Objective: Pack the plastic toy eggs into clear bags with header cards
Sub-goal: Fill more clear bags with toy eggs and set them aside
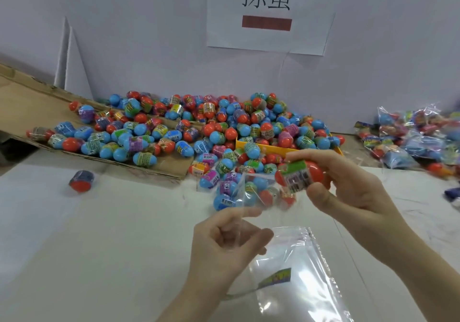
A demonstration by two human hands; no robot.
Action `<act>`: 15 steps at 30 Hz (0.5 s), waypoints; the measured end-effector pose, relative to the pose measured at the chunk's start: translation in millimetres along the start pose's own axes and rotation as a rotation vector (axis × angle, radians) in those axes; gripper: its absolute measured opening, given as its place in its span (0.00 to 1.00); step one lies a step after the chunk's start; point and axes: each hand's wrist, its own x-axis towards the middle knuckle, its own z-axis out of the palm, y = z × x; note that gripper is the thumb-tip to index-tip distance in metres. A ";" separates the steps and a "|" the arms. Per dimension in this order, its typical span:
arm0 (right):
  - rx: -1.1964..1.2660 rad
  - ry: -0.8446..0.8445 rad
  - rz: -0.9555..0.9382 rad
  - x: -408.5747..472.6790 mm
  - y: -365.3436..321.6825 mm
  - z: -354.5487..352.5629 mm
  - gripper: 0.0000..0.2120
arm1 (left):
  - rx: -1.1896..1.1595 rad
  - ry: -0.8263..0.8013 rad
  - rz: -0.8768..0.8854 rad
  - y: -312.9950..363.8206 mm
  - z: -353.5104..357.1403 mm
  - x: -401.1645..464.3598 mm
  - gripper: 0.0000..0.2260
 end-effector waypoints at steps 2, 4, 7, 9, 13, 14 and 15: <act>-0.087 0.017 -0.072 -2.4 -0.5 0.2 0.19 | 0.045 -0.011 0.014 1.2 -0.4 -1.5 0.14; -0.226 0.035 -0.147 -3.5 -2.1 1.2 0.13 | 0.093 -0.016 0.029 1.7 -0.1 -2.1 0.15; -0.315 0.052 -0.125 -4.8 -1.5 2.1 0.14 | 0.151 -0.057 0.052 3.0 0.7 -3.3 0.18; -0.261 0.053 -0.094 -6.2 0.2 1.8 0.12 | 0.157 -0.078 0.053 3.5 0.3 -3.9 0.19; -0.024 0.097 -0.026 -8.1 -1.6 -0.3 0.18 | 0.127 -0.079 0.034 3.9 -0.3 -4.2 0.18; 0.037 0.109 -0.014 -8.3 -2.5 -0.7 0.18 | 0.123 -0.083 0.032 3.8 -0.5 -4.1 0.18; 0.085 0.119 -0.001 -8.1 -4.1 -1.0 0.19 | 0.122 -0.087 0.032 3.7 -0.6 -4.1 0.18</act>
